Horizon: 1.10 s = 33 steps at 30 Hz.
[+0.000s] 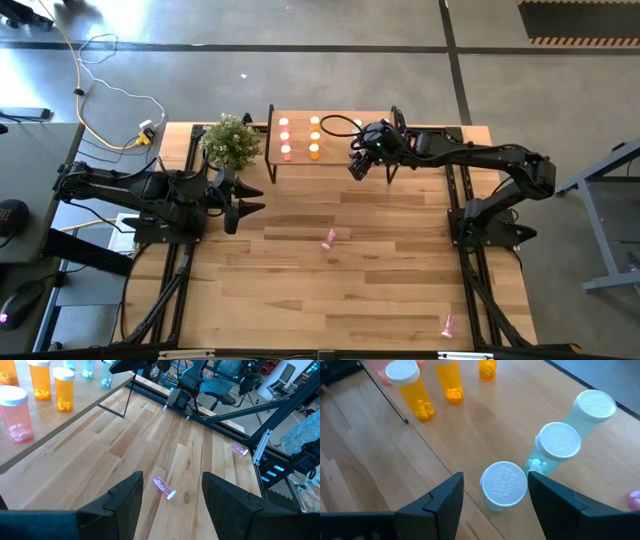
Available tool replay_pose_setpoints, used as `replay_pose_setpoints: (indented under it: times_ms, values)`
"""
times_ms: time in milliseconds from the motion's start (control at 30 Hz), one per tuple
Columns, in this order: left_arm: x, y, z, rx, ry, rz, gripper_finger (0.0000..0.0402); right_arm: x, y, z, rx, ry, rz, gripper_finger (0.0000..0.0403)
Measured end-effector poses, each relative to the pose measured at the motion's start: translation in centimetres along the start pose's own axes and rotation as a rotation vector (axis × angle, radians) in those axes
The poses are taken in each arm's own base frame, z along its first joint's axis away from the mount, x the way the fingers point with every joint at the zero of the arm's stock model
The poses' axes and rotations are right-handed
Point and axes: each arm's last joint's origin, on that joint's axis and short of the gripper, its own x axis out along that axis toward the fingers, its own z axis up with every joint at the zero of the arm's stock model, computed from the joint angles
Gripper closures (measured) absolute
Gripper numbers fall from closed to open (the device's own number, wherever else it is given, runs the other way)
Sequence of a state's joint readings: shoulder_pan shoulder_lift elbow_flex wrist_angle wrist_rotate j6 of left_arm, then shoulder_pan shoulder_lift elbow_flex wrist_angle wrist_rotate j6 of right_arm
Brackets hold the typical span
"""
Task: Pick and place medicine bottles onto shelf by color
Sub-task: Put the top violet pill bottle on the shelf aligned with the other violet pill bottle
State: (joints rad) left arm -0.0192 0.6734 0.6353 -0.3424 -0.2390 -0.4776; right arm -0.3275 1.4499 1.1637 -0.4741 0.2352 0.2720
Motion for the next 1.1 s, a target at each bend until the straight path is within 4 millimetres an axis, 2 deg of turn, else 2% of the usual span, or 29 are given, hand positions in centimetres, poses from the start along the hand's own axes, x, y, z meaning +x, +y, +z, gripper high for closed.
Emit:
replay_pose_setpoints:
  times_ms: [633,867,1100]
  values:
    - [0.0,0.0,0.0,-0.001,0.001,-0.004,0.0206,-2.0,-0.6,0.6,0.117,-0.068,-0.011,0.0190]
    - [0.0,0.0,0.0,0.010,0.000,-0.004,0.0206,-5.0,-1.1,1.2,0.183,-0.150,0.012,0.0190]
    - [0.0,-0.1,0.0,0.067,0.007,-0.022,0.0206,-7.9,1.2,0.7,0.215,-0.186,0.149,0.0190]
